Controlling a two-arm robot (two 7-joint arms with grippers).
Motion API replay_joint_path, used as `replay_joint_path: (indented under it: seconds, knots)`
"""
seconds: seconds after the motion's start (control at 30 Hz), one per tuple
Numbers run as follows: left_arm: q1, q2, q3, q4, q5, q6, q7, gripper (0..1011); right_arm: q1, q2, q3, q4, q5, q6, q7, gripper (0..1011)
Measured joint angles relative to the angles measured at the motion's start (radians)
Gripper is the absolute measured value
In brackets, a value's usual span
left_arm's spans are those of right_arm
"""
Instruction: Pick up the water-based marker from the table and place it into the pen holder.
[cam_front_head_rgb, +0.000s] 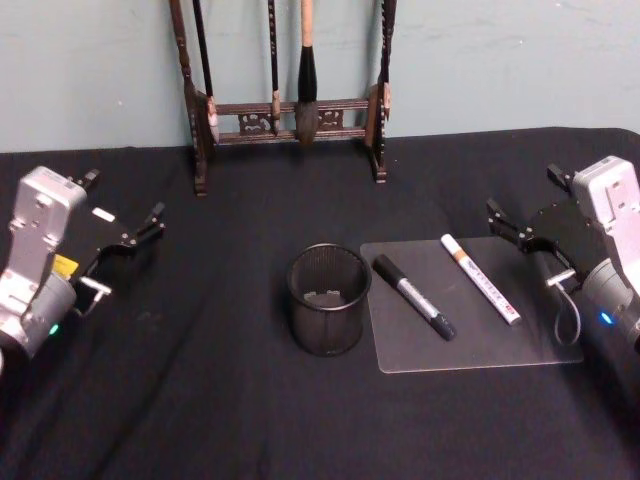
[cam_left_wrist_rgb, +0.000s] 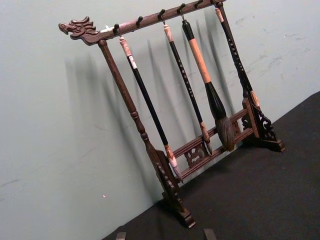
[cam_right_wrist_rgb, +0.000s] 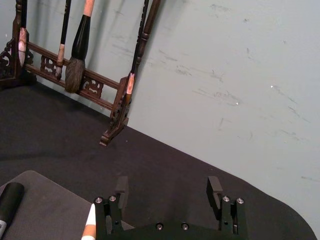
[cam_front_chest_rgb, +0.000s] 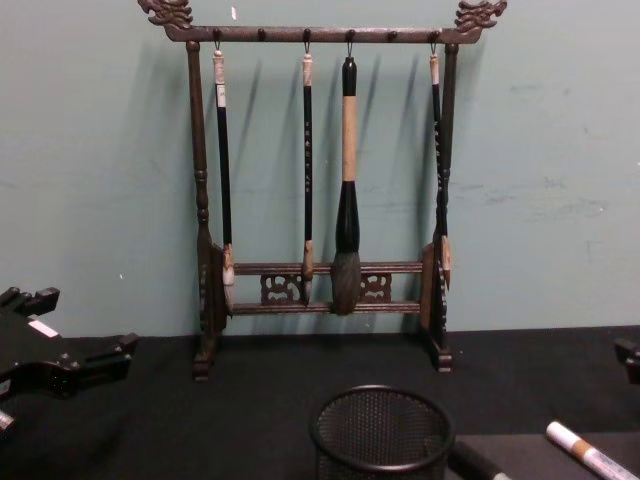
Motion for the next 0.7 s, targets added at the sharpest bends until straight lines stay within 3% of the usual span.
replay_joint_path:
  seconds: [0.7]
  knots:
    - [0.0,0.0,0.0,0.0,0.0,0.0,0.0,1001,0.0,0.0,0.0,0.0,0.0,0.0,0.0,1000]
